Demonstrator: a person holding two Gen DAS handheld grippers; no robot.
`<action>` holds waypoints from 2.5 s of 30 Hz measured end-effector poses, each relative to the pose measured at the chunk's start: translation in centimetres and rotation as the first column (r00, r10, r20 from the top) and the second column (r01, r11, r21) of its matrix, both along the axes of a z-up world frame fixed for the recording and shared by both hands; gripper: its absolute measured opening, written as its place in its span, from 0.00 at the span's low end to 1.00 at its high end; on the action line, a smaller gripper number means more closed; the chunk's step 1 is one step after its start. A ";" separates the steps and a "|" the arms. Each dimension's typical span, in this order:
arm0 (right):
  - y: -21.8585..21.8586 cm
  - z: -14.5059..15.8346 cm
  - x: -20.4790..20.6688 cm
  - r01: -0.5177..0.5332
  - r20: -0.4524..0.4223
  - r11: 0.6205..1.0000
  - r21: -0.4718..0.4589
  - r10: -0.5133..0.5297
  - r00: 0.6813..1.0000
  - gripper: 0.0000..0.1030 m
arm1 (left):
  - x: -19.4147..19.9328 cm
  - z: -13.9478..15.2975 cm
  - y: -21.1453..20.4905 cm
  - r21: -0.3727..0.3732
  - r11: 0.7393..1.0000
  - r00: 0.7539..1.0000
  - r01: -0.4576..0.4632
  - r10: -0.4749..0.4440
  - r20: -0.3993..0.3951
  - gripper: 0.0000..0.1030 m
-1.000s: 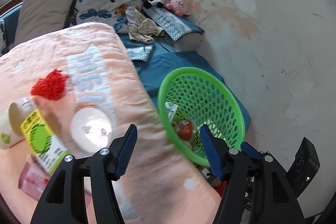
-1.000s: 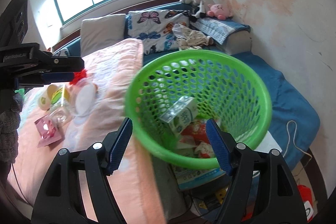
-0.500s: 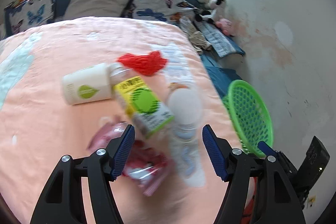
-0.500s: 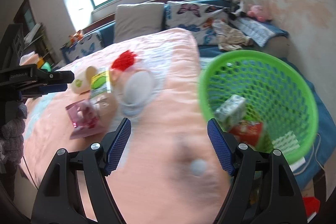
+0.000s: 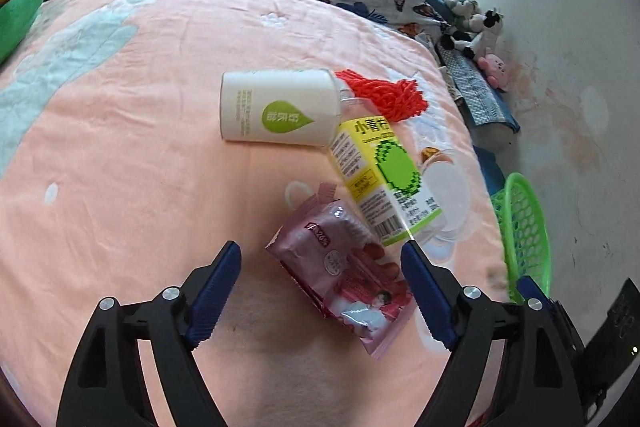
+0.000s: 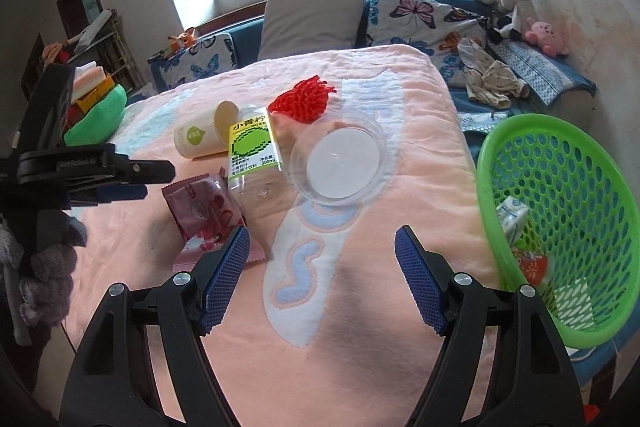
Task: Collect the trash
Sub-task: 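Move both grippers back from the basket toward the trash on the blanket, then grasp the pink snack wrapper with the left gripper while the right grasps the clear round container, then release the clear container into the green basket with the right gripper while the left holds the wrapper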
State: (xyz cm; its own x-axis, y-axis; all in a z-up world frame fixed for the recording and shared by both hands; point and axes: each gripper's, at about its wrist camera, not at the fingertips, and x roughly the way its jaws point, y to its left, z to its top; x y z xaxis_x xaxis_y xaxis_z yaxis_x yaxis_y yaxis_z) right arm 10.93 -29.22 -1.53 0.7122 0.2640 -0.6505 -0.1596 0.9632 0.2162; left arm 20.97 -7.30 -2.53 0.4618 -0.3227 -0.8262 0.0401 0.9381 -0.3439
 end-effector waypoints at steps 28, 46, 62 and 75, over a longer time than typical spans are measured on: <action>0.0 -1.0 7.2 -0.028 -0.052 0.997 -0.065 0.025 0.998 0.80 | 1.1 -1.3 1.2 -0.087 0.996 0.999 0.035 -0.032 0.037 0.12; 2.1 -4.3 10.8 -0.122 -0.111 0.976 -0.183 0.103 0.988 0.88 | 1.5 0.7 5.2 -0.069 0.998 0.996 0.004 0.002 0.085 0.12; 3.3 -5.0 11.5 -0.097 -0.073 0.960 -0.263 0.081 0.994 0.86 | 1.1 2.3 5.0 -0.085 0.996 0.993 0.040 -0.031 0.110 0.12; -0.4 -2.7 7.6 -0.056 -0.083 0.991 -0.118 0.047 0.995 0.61 | 0.6 6.3 0.5 -0.098 0.983 0.973 0.157 -0.137 0.184 0.12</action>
State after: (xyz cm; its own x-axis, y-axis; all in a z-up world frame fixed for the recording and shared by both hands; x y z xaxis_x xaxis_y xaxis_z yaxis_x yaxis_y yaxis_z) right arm 18.48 -29.65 -4.22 0.6441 0.2155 -0.7339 -0.1966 0.9739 0.1134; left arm 21.62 -6.80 3.75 0.5371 -0.4835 -0.6912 0.2442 0.8734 -0.4213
